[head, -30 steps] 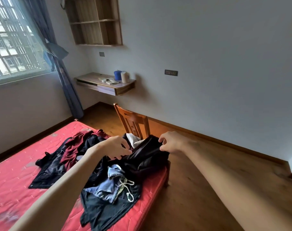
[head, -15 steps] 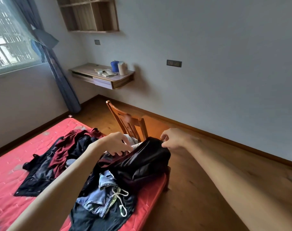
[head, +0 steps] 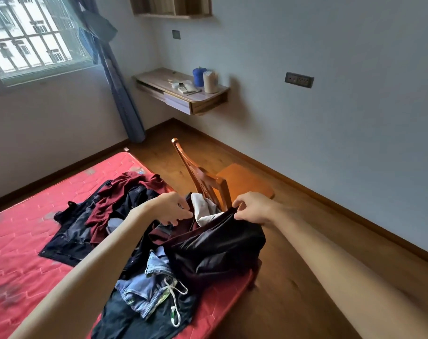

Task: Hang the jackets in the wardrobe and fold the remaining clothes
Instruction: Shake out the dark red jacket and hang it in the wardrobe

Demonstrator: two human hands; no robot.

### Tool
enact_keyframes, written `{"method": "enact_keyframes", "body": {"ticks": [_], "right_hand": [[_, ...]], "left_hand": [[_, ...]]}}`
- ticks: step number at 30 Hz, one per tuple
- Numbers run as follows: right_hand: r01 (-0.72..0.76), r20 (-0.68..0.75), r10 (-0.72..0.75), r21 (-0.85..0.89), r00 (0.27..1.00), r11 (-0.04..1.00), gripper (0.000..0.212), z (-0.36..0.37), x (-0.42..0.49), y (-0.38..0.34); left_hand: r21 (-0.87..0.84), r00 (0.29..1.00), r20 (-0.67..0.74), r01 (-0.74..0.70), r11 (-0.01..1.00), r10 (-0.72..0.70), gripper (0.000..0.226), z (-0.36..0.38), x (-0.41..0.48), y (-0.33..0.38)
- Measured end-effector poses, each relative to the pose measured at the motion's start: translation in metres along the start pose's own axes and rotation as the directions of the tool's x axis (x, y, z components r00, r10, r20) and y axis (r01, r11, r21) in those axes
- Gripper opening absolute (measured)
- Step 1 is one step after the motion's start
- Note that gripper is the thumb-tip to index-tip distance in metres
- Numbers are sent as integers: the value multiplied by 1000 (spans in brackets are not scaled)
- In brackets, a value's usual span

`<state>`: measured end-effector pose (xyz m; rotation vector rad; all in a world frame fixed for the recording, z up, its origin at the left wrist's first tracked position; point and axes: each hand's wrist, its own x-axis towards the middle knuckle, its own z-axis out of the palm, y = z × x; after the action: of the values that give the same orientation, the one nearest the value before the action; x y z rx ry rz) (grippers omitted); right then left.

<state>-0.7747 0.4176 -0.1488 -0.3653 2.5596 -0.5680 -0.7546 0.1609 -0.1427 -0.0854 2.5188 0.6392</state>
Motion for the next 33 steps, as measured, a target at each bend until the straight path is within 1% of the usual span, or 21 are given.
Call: {"method": "enact_keyframes", "body": {"ticks": [3, 7, 9, 12, 16, 19, 24, 28, 31, 33], "right_hand": [[12, 61, -11, -18, 998, 1000, 47, 2, 38, -7], [35, 111, -30, -52, 993, 998, 43, 4, 93, -24], [41, 143, -31, -64, 989, 997, 45, 8, 119, -34], [56, 191, -38, -90, 981, 994, 47, 17, 155, -48], [99, 277, -57, -140, 959, 985, 42, 34, 195, -66], [101, 330, -50, -141, 943, 985, 40, 53, 221, -73], [94, 432, -15, -161, 902, 982, 46, 94, 263, -68], [56, 461, 41, -195, 887, 979, 45, 121, 293, -54], [29, 491, 63, -177, 869, 984, 46, 140, 314, -38], [1, 482, 80, -166, 872, 986, 46, 152, 329, -24]], "left_hand": [[-38, 1000, -5, 28, 999, -28, 32, -8, 23, -19], [-108, 997, -37, 57, 992, -62, 28, -21, 57, -51], [-135, 996, -44, 74, 988, -81, 28, -25, 74, -70], [-164, 992, -6, 120, 979, -123, 28, -27, 95, -99], [-235, 984, 65, 176, 956, -165, 29, -22, 111, -133], [-263, 974, 122, 219, 940, -193, 27, -10, 124, -156], [-288, 947, 220, 294, 911, -236, 25, 22, 154, -185], [-304, 917, 289, 361, 882, -276, 23, 52, 179, -201], [-327, 910, 291, 385, 863, -296, 24, 71, 203, -208], [-277, 923, 233, 364, 889, -305, 29, 85, 223, -210]]}}
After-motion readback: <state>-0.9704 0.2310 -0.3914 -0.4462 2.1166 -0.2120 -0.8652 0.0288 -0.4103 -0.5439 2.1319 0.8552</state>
